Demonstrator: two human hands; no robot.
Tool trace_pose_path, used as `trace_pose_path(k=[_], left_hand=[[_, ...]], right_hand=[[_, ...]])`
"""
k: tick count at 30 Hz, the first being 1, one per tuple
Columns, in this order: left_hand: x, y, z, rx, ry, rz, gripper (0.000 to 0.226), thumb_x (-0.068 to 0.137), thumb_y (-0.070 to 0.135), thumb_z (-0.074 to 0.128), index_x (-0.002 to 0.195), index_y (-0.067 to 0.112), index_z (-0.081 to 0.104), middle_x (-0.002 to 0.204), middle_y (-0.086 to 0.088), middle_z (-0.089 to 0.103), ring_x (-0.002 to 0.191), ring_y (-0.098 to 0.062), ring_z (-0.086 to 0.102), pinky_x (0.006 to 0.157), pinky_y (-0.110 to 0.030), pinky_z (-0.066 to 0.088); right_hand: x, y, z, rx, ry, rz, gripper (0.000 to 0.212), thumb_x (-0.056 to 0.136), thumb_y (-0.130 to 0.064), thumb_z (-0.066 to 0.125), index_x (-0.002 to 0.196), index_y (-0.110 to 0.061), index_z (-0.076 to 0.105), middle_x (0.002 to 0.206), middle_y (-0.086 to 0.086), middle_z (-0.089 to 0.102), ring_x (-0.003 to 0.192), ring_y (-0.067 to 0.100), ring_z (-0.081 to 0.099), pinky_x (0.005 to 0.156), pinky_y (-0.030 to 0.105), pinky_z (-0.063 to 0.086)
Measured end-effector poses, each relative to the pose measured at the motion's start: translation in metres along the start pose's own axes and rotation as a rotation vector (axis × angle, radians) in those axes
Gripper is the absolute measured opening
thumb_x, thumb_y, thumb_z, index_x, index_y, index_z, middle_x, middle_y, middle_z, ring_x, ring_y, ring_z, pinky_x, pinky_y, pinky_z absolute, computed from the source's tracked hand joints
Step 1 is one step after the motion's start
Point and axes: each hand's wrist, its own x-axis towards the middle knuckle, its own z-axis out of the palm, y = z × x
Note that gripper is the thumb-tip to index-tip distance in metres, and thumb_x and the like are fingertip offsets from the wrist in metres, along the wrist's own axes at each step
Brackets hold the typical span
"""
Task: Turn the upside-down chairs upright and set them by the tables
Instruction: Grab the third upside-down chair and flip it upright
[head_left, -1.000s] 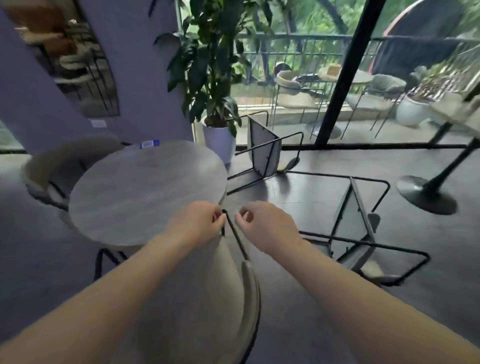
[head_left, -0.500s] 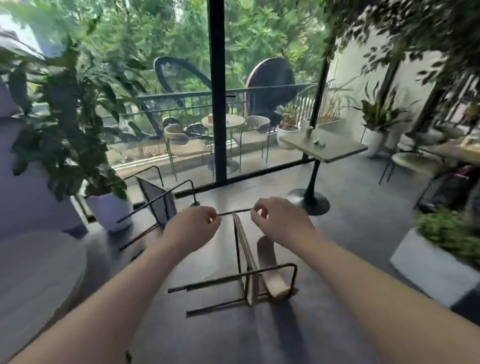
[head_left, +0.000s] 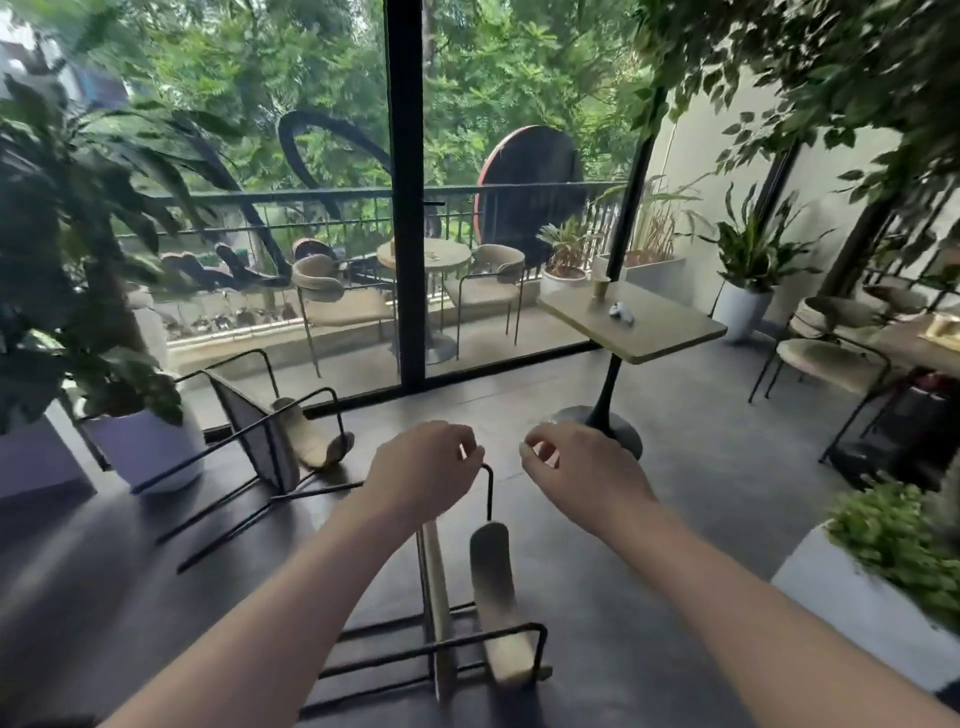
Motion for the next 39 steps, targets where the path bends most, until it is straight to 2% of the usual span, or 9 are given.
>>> trace_pose_path(k=[2,5,11,15,18,20,25,31,39], left_hand=[[0.028,-0.001,0.012,-0.050,0.035,-0.002,0.027,0.096,0.050,0.047,0.094,0.034,0.069,0.092,0.015,0.064,0.089,-0.012,0.061,0.069,-0.032,0.046],[0.061,0.001,0.030,-0.076,0.052,-0.005,0.028,0.097,0.050,0.047,0.093,0.033,0.069,0.089,0.015,0.061,0.085,-0.010,0.062,0.072,-0.034,0.053],[0.115,0.022,0.059,-0.049,0.062,-0.072,0.027,0.099,0.047,0.048,0.098,0.030,0.070,0.095,0.012,0.063,0.089,-0.012,0.061,0.072,-0.033,0.051],[0.149,0.043,0.082,0.016,0.102,-0.199,0.029,0.100,0.048,0.047,0.103,0.031,0.070,0.099,0.012,0.063,0.094,-0.013,0.062,0.075,-0.034,0.051],[0.165,0.066,0.100,0.056,0.171,-0.337,0.026,0.099,0.045,0.049,0.102,0.030,0.070,0.101,0.011,0.063,0.096,-0.014,0.062,0.068,-0.031,0.044],[0.171,0.081,0.108,0.054,0.219,-0.415,0.024,0.098,0.044,0.051,0.098,0.028,0.070,0.097,0.009,0.064,0.093,-0.016,0.062,0.069,-0.033,0.048],[0.188,0.102,0.115,0.081,0.298,-0.616,0.025,0.096,0.045,0.052,0.095,0.028,0.070,0.094,0.010,0.063,0.092,-0.016,0.062,0.074,-0.036,0.052],[0.230,0.080,0.127,0.139,0.368,-0.775,0.028,0.097,0.046,0.048,0.095,0.027,0.070,0.091,0.006,0.061,0.092,-0.020,0.060,0.073,-0.038,0.052],[0.265,0.088,0.154,0.234,0.331,-1.009,0.031,0.101,0.045,0.043,0.099,0.024,0.066,0.098,0.002,0.060,0.101,-0.021,0.059,0.071,-0.035,0.047]], right_hand=[[0.023,0.017,-0.004,0.019,0.010,0.008,0.024,0.098,-0.050,0.053,0.107,-0.035,0.069,0.100,-0.014,0.066,0.091,0.010,0.064,0.078,0.034,0.054],[0.055,0.042,-0.006,0.003,-0.005,-0.017,0.024,0.099,-0.051,0.052,0.110,-0.037,0.068,0.104,-0.015,0.064,0.092,0.009,0.063,0.076,0.031,0.052],[0.130,0.094,0.004,0.011,-0.034,-0.122,0.026,0.099,-0.053,0.051,0.113,-0.039,0.067,0.105,-0.016,0.064,0.092,0.009,0.064,0.079,0.035,0.055],[0.186,0.137,0.013,0.009,-0.078,-0.280,0.028,0.099,-0.055,0.049,0.113,-0.039,0.067,0.103,-0.018,0.063,0.089,0.007,0.063,0.076,0.033,0.055],[0.231,0.166,0.015,0.040,-0.130,-0.432,0.027,0.100,-0.054,0.050,0.112,-0.038,0.067,0.099,-0.018,0.062,0.085,0.007,0.063,0.074,0.031,0.053],[0.255,0.179,0.015,0.079,-0.193,-0.524,0.026,0.099,-0.053,0.051,0.110,-0.037,0.068,0.097,-0.018,0.061,0.082,0.007,0.063,0.072,0.030,0.052],[0.311,0.179,0.025,0.120,-0.296,-0.735,0.023,0.095,-0.055,0.052,0.104,-0.041,0.069,0.095,-0.018,0.064,0.082,0.011,0.064,0.074,0.036,0.054],[0.373,0.153,0.059,0.153,-0.360,-0.928,0.025,0.096,-0.051,0.055,0.104,-0.036,0.073,0.096,-0.013,0.066,0.080,0.015,0.066,0.072,0.036,0.056],[0.438,0.154,0.098,0.166,-0.462,-1.141,0.024,0.095,-0.049,0.052,0.098,-0.035,0.071,0.091,-0.012,0.064,0.081,0.015,0.062,0.068,0.033,0.051]])
